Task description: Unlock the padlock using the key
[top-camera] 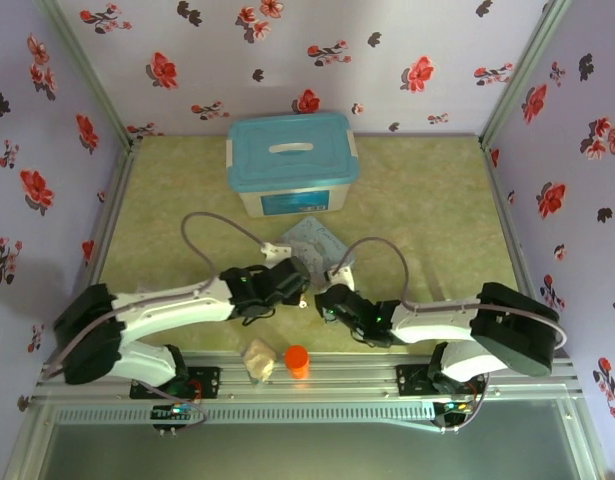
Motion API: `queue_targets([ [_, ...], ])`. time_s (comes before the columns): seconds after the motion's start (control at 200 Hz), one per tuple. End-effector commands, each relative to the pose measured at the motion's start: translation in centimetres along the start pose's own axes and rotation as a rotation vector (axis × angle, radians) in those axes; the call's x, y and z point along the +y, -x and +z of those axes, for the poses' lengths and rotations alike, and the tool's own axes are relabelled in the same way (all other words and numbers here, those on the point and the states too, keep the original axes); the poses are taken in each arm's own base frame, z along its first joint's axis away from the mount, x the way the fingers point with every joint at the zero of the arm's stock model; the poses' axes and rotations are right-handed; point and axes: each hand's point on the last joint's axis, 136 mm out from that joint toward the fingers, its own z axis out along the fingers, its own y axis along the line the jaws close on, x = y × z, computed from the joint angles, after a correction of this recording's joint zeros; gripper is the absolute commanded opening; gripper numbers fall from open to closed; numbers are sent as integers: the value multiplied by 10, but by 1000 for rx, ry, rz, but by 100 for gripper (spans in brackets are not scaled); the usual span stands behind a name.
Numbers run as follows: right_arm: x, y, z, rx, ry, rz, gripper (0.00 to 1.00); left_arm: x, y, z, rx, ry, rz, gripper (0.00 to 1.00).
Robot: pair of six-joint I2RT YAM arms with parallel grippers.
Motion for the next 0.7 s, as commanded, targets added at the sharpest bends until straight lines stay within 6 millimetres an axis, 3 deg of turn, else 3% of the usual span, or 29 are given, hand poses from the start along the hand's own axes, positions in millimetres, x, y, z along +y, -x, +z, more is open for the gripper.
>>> queue_targets([
  [0.0,34,12,2,-54,83,-2,35,12,16,-10,-35,-56,-47,41],
  [0.25,48,17,21,-79,103,82,43,59,42,-7,-80,-16,-100,42],
  [0.32,45,24,28,-97,111,136,43,63,49,-5,-84,-15,-110,42],
  [0.505,3,45,30,-184,36,274,44,54,57,-1,-92,-59,-120,42],
  [0.695,-56,56,12,-215,-236,309,45,49,48,12,-53,-72,-115,42],
])
